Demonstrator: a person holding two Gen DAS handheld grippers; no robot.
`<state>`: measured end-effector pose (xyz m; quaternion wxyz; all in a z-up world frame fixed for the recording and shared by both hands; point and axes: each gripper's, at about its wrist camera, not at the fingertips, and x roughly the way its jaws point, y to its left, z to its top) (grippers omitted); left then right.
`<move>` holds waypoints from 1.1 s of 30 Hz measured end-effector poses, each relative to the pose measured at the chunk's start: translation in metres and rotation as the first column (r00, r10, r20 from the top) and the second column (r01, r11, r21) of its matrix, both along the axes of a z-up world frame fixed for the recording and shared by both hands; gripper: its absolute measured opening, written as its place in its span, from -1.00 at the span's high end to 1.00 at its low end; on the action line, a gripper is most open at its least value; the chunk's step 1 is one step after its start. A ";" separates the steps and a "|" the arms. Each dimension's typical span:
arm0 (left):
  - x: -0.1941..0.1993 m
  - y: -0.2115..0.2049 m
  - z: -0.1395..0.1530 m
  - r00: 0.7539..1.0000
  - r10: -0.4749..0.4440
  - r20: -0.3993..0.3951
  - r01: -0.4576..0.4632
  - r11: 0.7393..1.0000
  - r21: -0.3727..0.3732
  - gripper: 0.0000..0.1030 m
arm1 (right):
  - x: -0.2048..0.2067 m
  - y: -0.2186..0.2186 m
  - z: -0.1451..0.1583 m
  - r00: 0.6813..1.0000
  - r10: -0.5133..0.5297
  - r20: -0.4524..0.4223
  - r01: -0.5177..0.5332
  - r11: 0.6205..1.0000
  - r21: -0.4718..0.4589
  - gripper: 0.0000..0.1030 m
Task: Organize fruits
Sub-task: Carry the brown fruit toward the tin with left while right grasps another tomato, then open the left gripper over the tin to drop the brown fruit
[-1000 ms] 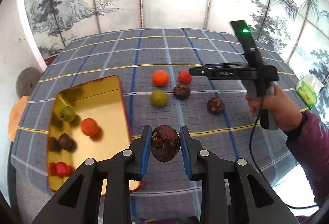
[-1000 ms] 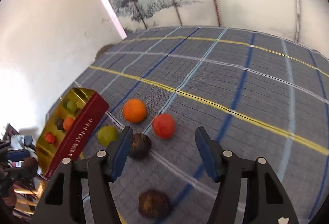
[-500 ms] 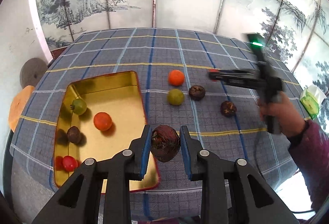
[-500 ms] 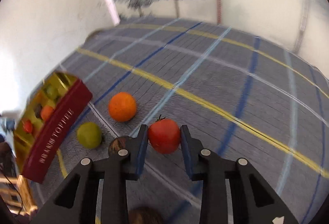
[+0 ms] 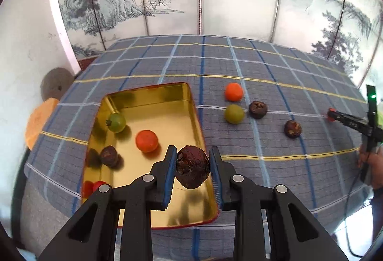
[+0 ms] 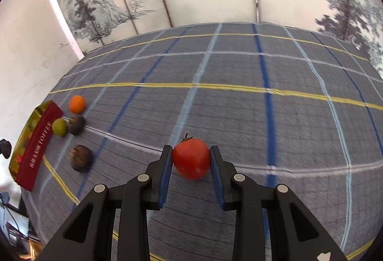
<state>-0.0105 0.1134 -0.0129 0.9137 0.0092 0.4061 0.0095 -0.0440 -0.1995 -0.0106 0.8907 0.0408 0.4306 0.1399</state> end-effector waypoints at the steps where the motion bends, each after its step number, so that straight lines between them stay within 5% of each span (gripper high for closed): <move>1: 0.001 0.000 -0.001 1.000 0.002 0.002 -0.002 1.000 0.016 0.45 | -0.001 0.000 -0.002 1.000 -0.002 -0.001 0.002 1.000 0.001 0.44; 33: 0.104 0.029 -0.041 0.993 0.094 -0.071 -0.072 0.962 0.262 0.42 | -0.001 -0.001 -0.003 1.000 -0.013 0.004 0.013 1.000 0.021 0.43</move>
